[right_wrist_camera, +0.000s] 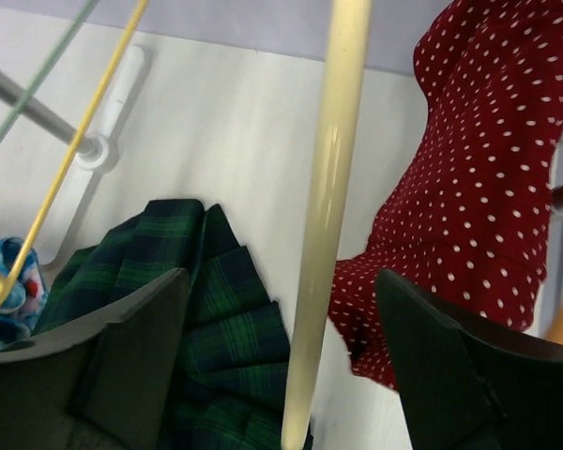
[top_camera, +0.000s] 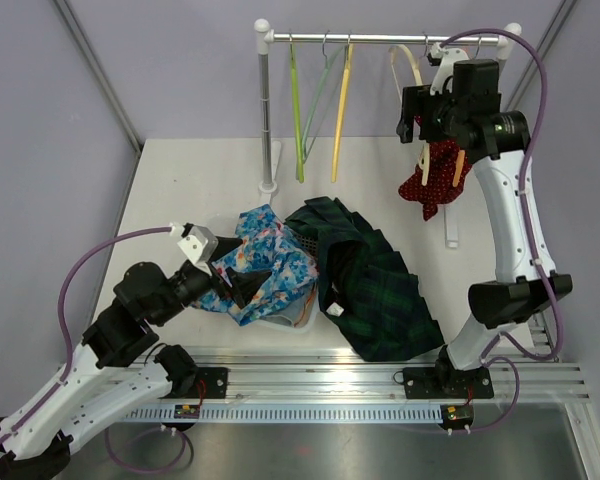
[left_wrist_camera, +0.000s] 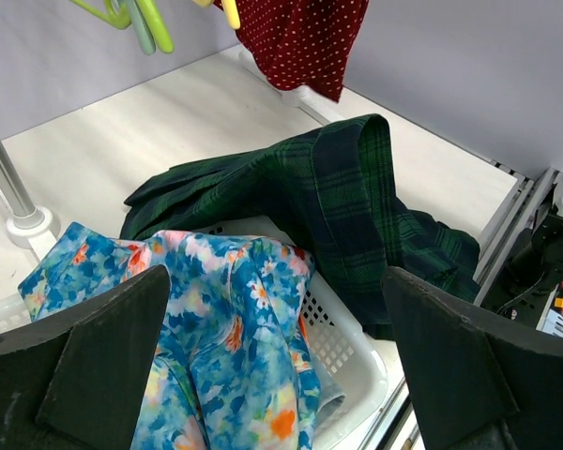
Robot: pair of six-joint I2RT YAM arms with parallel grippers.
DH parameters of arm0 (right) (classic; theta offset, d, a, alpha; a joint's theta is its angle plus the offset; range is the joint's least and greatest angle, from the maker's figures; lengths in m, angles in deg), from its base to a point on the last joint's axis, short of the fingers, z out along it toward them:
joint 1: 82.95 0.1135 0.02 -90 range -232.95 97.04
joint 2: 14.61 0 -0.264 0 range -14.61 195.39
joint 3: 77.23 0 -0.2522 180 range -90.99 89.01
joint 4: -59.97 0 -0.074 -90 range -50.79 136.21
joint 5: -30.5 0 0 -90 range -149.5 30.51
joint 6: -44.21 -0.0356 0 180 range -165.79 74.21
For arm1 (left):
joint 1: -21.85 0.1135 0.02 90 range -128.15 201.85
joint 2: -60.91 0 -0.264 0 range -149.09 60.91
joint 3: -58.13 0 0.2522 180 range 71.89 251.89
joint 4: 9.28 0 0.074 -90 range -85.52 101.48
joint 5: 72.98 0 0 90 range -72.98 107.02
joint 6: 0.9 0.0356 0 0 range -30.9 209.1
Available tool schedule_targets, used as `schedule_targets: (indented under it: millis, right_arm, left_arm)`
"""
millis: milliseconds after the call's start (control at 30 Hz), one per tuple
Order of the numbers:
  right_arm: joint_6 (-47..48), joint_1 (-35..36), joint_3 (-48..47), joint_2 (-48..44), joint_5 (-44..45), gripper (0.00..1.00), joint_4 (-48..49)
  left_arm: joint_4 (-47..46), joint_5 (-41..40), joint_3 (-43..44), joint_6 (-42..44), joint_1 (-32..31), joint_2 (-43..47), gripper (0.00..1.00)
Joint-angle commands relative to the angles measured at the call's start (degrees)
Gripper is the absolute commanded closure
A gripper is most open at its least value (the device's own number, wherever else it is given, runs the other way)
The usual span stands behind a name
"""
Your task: Remove the skirt from the hanger
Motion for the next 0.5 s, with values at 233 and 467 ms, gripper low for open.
schedule_targets:
  millis: [233, 467]
  right_arm:
    - [29.97, 0.40, 22.52, -33.02, -26.06, 0.00, -1.65]
    - [26.97, 0.40, 49.77, -43.14, -43.76, 0.02, -0.97]
  left_arm:
    - [-1.04, -0.93, -1.47, 2.13, -0.19, 2.19, 0.01]
    - [-1.56, -6.12, -1.99, 0.38, -0.19, 3.86, 0.01]
